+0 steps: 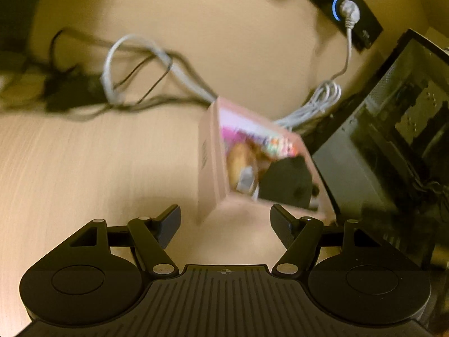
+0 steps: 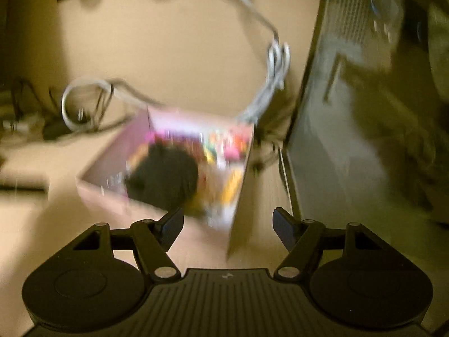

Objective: Organize objects

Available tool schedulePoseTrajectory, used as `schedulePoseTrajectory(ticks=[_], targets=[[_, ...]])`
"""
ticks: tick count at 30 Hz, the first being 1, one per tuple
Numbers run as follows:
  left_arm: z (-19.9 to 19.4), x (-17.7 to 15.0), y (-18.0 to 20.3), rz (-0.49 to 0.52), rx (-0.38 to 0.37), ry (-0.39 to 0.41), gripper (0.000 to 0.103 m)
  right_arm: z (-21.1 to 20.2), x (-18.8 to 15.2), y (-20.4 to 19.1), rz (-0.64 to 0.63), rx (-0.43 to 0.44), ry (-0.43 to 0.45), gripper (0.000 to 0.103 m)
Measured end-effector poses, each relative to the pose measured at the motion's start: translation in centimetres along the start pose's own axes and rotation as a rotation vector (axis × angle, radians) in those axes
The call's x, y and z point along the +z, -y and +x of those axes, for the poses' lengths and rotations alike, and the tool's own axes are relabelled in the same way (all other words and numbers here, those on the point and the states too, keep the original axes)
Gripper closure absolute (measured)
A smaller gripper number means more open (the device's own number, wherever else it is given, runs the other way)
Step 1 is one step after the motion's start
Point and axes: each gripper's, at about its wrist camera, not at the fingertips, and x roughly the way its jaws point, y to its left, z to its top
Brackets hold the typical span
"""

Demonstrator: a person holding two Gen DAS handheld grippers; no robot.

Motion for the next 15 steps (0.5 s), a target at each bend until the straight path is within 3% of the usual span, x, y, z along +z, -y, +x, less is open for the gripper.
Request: schedulePoseTrajectory(ticks=[4,8,9,15], targets=[[3.9,2.1,1.9,0.078,0.105,-0.02,0.028,1.7,-1.8,-1.0,-0.066,-0.045,-0.05,0.052],[7.3,2.2,2.1,0.128,0.274,-0.071,0.029,3.3,-2.1,-1.5,-0.071,-0.083,-0.058,0.052],[7.5,2.0,1.7,0.131,0.302,-0.074,0.02,3.7,-2.1,-1.6,-0.061,-0.083,-0.059,0.052],[5.1,0.6,-0.1,0.088,0.355,-0.042,0.013,4.1,-1.0,-4.0,-0.091,-0.046,-0.03,0.053]])
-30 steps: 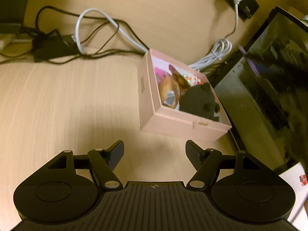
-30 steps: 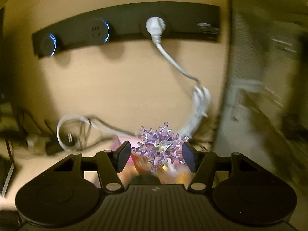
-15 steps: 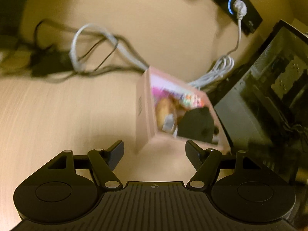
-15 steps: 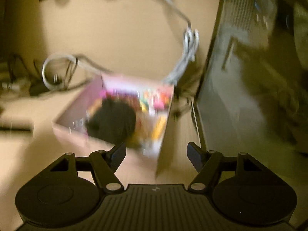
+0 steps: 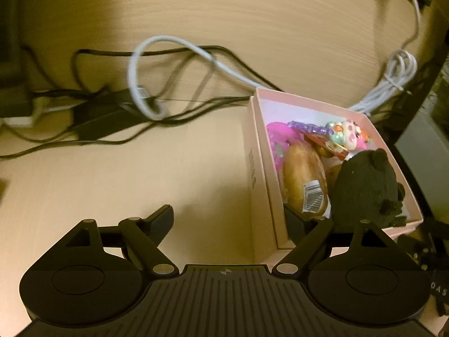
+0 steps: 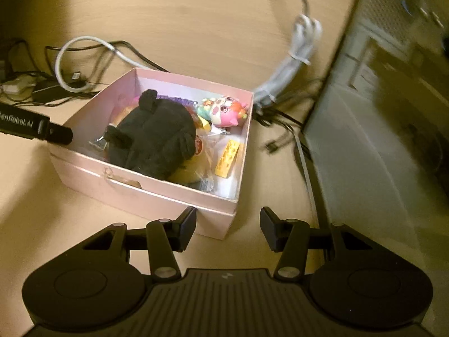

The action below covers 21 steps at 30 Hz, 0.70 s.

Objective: Organize objects

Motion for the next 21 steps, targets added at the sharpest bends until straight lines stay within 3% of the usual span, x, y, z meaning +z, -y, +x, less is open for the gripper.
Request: schedulePoseTrajectory(ticks=[3,7,12,15,17,19,21], targets=[[0.0,-0.1,-1.8,-0.051,0.012,-0.003,0.005,0.9,1.2,-1.5,-0.012,-0.016,0.012,0.053],[0.4,0.6,-3.8,-0.084,0.041,0.019,0.004,2.2,3.0,-2.0,0.029,-0.004,-0.011,0.053],[1.4,1.4,-5.0,-0.095,0.0,0.001,0.003,2.3,2.6,-2.9,0.059,-0.031,-0.025,0.052],[-0.1,1.0,-5.1,-0.086,-0.009,0.056,0.004,1.2,2.0,-2.8,0.113,-0.027,-0.036,0.04],[-2.2,0.4,-5.2,-0.075,-0.015,0.129,0.004,0.0,1.1,-3.0,0.126,-0.037,-0.027,0.022],[-4.3,-0.6,-5.5,-0.052,-0.032,0.201,0.004,-1.1,-0.3,-3.6,0.131,-0.051,-0.038,0.017],[-5.9,-2.2,-5.6,-0.027,-0.064,0.222,0.004,-2.2,-1.9,-4.4,0.146,-0.054,-0.066,0.011]])
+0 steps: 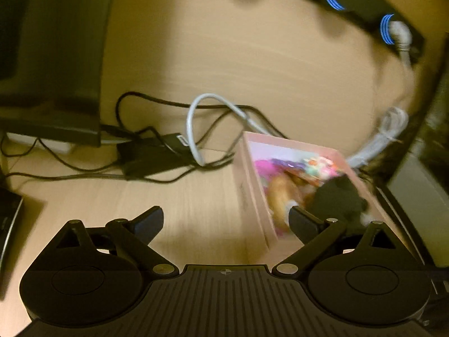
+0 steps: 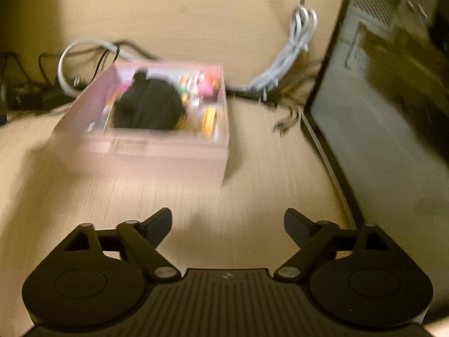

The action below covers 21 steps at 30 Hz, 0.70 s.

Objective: Organize objects

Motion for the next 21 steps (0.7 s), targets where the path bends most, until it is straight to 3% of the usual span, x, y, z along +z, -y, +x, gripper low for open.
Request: schedulePoseTrajectory(ticks=[2,6,12,19,21], targets=[[-1.4,-1.8,0.1,0.024,-0.033,-0.032,0.004,-1.0,-2.0,-0.6,0.026,0.0,-0.025,0.0],[-3.4,-6.1,0.8,0.077,-0.047,-0.107,0.004,-2.5,-5.1,-2.0,0.022,0.013,-0.048,0.0],[-5.7,-11.3,2.1,0.07,-0.007,-0.167,0.004,-3.2,-8.1,-2.3,-0.021,0.032,-0.055,0.0],[-6.8,-14.8,4.0,0.079,0.119,-0.088,0.004,-3.3,-9.4,-0.6,-0.039,0.036,0.031,0.0],[-6.4,-15.0,4.7,0.099,0.137,-0.067,0.004,-2.6,-9.4,0.5,0.009,0.081,0.037,0.0]])
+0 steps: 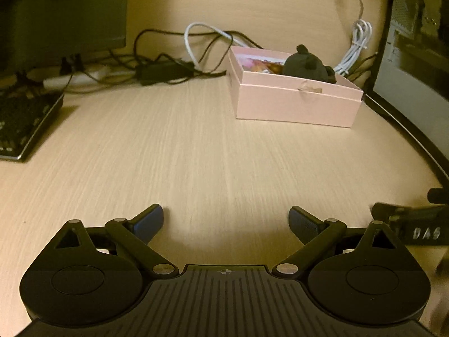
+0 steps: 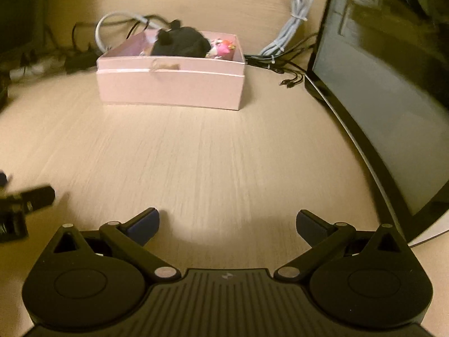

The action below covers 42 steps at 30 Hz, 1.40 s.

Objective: Organize objects

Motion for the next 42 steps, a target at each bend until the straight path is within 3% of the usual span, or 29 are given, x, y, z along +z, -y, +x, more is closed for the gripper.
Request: schedulePoseTrajectory(ticks=[2,8,10,15,42], targets=[[0.3,0.0,0.5,-0.008,0.013,0.022,0.004,0.6,0.1,1.4,0.073,0.054,-0.002,0.0],[2.3,1.2,2.2,0.026,0.011,0.026,0.004,1.8,0.0,1.9,0.006,0.106,0.103,0.0],[3.2,1.7,3.0,0.062,0.049,0.014,0.002,2.3,0.5,1.9,0.012,0.103,0.114,0.0],[4.3,2.5,3.2,0.043,0.059,0.012,0.002,3.5,1.6,1.6,0.026,0.087,0.113,0.0],[4.4,2.5,3.1,0.043,0.057,0.01,0.002,3.8,1.8,1.7,0.026,0.089,0.112,0.0]])
